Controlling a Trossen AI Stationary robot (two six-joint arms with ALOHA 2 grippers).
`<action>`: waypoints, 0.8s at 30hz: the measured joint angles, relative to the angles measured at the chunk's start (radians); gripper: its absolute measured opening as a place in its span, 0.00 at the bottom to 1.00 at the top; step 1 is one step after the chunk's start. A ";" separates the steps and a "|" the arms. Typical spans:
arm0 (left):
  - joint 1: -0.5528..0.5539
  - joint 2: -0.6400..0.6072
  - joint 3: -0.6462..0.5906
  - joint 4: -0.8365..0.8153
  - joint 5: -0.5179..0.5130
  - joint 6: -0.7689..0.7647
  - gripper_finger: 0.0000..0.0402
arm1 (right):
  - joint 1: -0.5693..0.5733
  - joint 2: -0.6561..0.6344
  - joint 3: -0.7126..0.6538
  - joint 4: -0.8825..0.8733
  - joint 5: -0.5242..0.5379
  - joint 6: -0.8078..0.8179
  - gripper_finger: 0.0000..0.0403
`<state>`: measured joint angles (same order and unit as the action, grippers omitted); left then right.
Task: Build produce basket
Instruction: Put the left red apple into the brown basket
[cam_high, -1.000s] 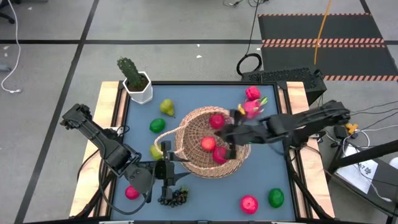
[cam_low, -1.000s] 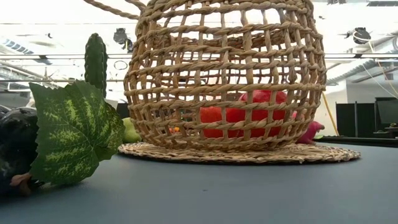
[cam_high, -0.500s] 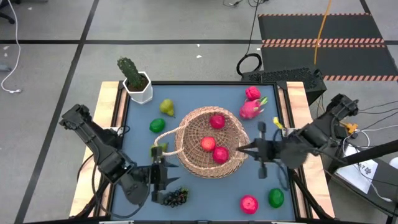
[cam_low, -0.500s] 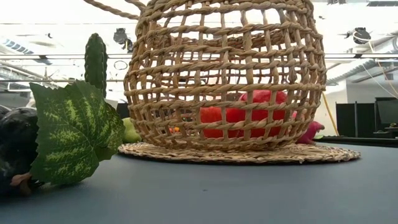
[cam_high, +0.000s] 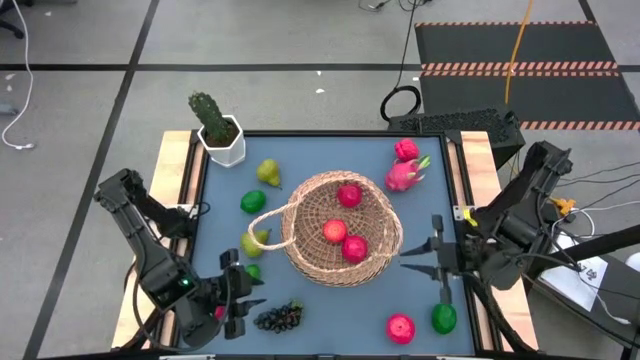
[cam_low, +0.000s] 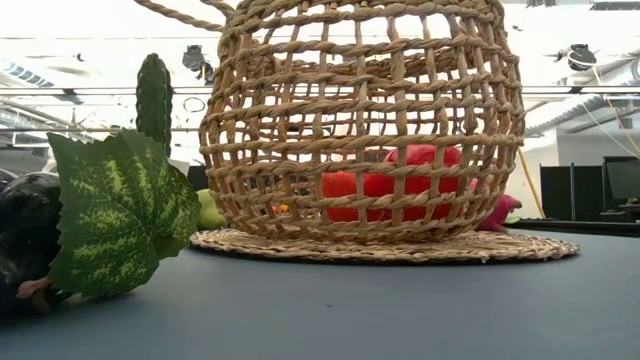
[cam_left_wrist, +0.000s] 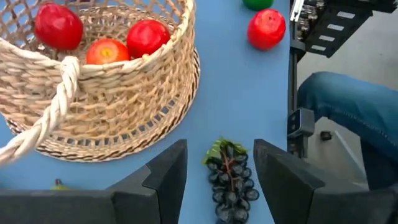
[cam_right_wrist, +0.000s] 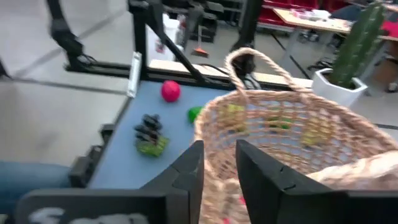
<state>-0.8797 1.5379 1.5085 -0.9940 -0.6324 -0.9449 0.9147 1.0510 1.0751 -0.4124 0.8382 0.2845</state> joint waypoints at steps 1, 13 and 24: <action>-0.002 0.000 0.000 -0.006 -0.008 0.000 0.46 | 0.013 -0.003 -0.012 0.029 -0.001 0.010 0.24; 0.044 -0.001 -0.160 0.052 -0.186 0.018 0.46 | 0.146 -0.005 -0.117 0.171 0.003 0.094 0.28; 0.086 -0.001 -0.357 0.305 -0.085 -0.011 0.46 | 0.161 -0.002 -0.349 0.270 0.002 0.291 0.28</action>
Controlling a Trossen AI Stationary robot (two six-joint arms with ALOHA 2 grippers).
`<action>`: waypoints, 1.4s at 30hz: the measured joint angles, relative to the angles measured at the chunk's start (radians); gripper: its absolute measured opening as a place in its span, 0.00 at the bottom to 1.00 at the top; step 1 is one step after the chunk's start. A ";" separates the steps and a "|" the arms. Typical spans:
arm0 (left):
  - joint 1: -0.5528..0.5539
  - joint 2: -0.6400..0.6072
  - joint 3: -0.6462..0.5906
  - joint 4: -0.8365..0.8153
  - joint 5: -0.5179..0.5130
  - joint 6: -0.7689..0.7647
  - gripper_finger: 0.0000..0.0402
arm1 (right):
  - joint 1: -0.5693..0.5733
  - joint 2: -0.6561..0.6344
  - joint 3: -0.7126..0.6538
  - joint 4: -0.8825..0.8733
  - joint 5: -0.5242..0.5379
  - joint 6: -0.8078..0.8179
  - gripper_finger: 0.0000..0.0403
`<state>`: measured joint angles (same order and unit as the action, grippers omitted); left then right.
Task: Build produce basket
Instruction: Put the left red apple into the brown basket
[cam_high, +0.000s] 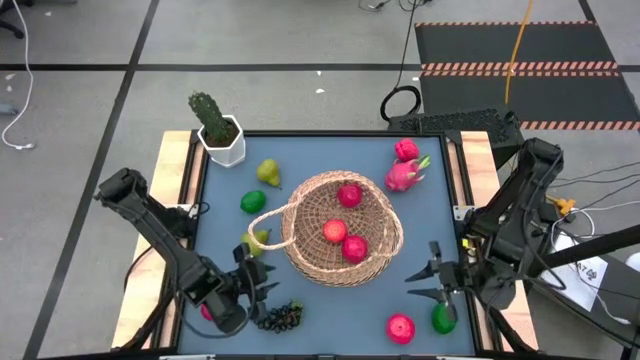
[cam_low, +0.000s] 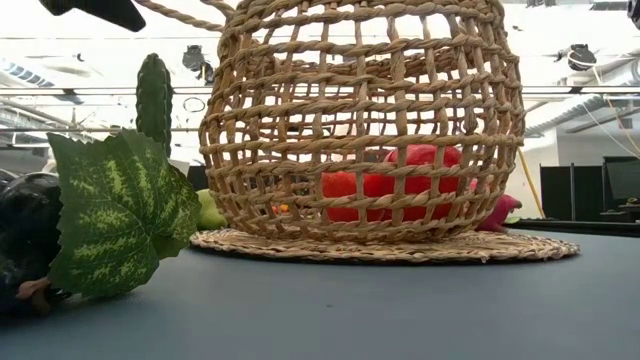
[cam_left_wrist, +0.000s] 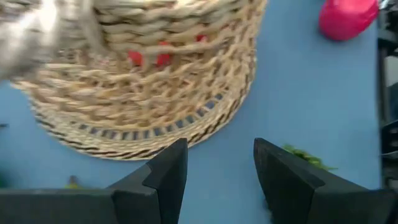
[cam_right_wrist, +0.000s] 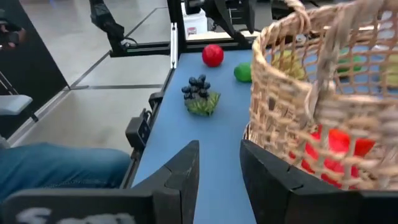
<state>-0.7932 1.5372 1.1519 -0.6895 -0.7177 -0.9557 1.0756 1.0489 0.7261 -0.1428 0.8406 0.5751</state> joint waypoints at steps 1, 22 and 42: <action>-0.001 0.000 -0.009 0.026 0.000 0.006 0.46 | 0.000 0.000 -0.018 0.023 -0.002 0.000 0.28; -0.089 0.001 -0.186 0.493 0.117 0.138 0.46 | 0.000 0.056 -0.162 0.197 -0.033 0.070 0.28; -0.194 0.001 -0.118 -0.116 0.542 -0.482 0.88 | 0.000 0.111 -0.162 0.244 -0.033 0.004 0.28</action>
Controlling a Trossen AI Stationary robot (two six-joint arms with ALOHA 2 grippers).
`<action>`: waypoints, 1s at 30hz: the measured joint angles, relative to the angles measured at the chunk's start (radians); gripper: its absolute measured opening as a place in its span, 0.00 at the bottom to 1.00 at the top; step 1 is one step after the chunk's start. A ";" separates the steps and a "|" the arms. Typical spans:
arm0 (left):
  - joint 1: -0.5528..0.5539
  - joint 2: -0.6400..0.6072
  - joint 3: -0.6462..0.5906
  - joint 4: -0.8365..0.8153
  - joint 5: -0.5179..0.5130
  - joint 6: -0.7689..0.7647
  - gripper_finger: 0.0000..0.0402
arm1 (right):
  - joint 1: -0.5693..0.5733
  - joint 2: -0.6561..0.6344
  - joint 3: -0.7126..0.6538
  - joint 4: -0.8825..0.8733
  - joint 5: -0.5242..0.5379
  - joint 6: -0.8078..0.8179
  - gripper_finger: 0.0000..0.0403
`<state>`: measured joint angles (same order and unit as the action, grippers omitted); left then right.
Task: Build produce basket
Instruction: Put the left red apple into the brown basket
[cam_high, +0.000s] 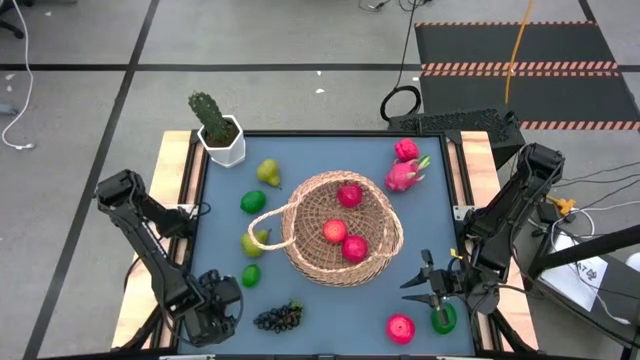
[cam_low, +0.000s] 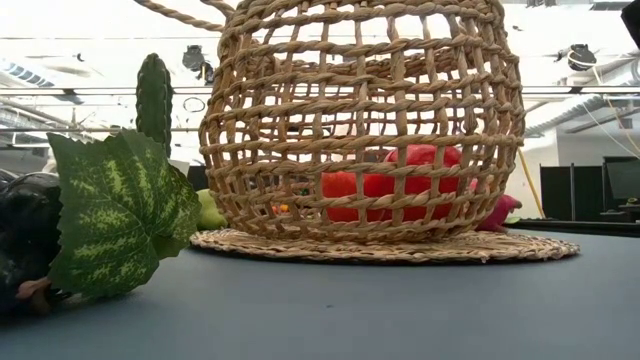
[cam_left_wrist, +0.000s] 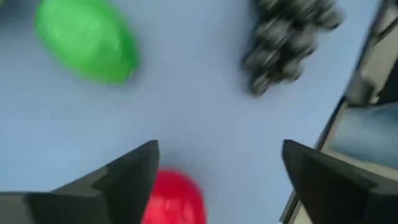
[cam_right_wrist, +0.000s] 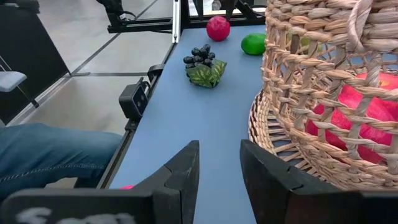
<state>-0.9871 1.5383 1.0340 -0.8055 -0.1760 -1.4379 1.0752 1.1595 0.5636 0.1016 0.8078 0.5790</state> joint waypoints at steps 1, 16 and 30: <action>-0.001 0.000 0.000 -0.018 0.028 -0.025 0.92 | 0.000 0.000 0.000 0.000 0.000 0.000 0.28; -0.057 0.000 0.000 -0.156 0.105 -0.155 0.99 | 0.000 0.000 0.000 0.000 0.000 0.003 0.28; -0.070 0.000 -0.091 -0.086 0.201 -0.190 0.99 | 0.000 0.000 0.000 0.000 -0.001 0.004 0.28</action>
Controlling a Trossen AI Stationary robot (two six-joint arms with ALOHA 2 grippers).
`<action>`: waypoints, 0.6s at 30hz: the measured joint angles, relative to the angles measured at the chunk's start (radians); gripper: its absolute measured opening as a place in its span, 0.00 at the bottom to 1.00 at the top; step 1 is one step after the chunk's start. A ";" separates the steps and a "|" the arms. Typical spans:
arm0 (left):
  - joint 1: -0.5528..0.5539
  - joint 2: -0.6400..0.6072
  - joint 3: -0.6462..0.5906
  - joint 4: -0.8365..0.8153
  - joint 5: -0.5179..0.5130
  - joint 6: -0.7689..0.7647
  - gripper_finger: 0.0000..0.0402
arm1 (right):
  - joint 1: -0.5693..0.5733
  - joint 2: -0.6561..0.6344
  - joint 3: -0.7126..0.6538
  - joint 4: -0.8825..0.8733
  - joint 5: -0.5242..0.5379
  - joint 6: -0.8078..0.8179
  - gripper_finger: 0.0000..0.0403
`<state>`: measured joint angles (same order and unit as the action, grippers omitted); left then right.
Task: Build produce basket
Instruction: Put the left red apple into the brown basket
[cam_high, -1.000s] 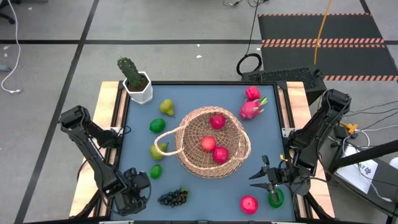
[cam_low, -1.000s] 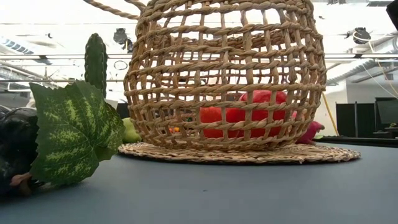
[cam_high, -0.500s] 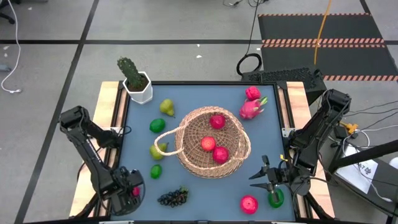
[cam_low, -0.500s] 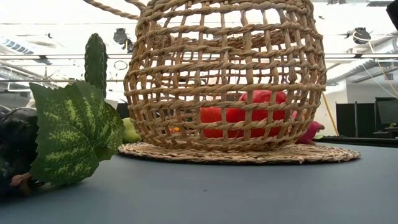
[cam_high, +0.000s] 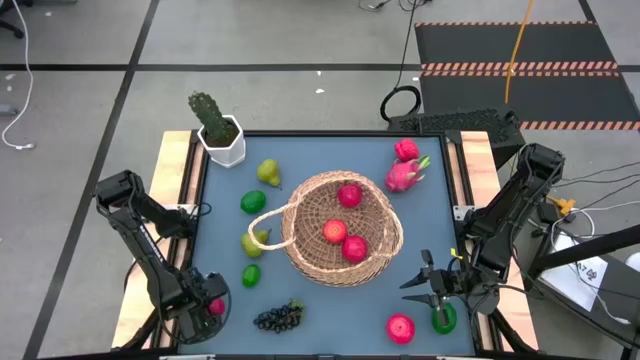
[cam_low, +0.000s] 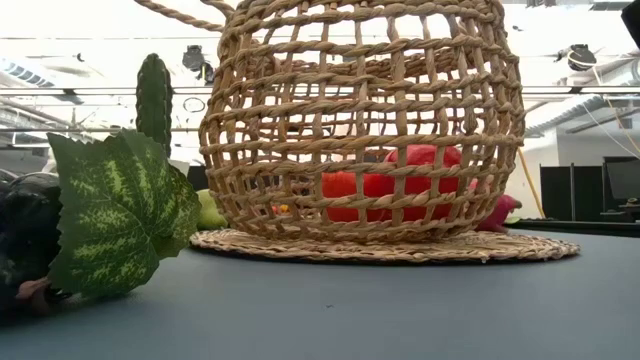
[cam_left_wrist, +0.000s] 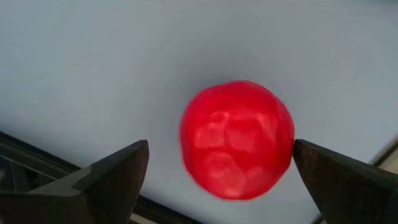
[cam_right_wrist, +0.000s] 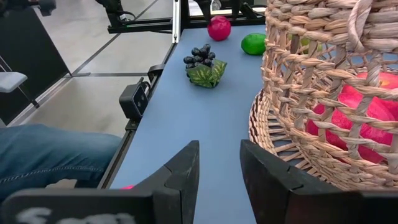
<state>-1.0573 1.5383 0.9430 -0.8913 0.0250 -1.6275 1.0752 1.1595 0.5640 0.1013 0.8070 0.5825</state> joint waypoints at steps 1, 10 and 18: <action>0.000 0.000 -0.010 0.016 0.001 -0.001 0.99 | 0.000 0.000 0.000 0.000 0.000 0.000 0.28; 0.000 0.000 -0.106 0.214 0.002 -0.010 0.99 | 0.000 0.000 0.001 0.000 0.000 -0.001 0.28; 0.000 0.000 -0.133 0.206 0.033 -0.022 0.99 | 0.000 0.000 0.001 0.000 0.001 -0.003 0.28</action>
<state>-1.0573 1.5383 0.8104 -0.6854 0.0580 -1.6490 1.0751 1.1595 0.5648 0.1013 0.8078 0.5798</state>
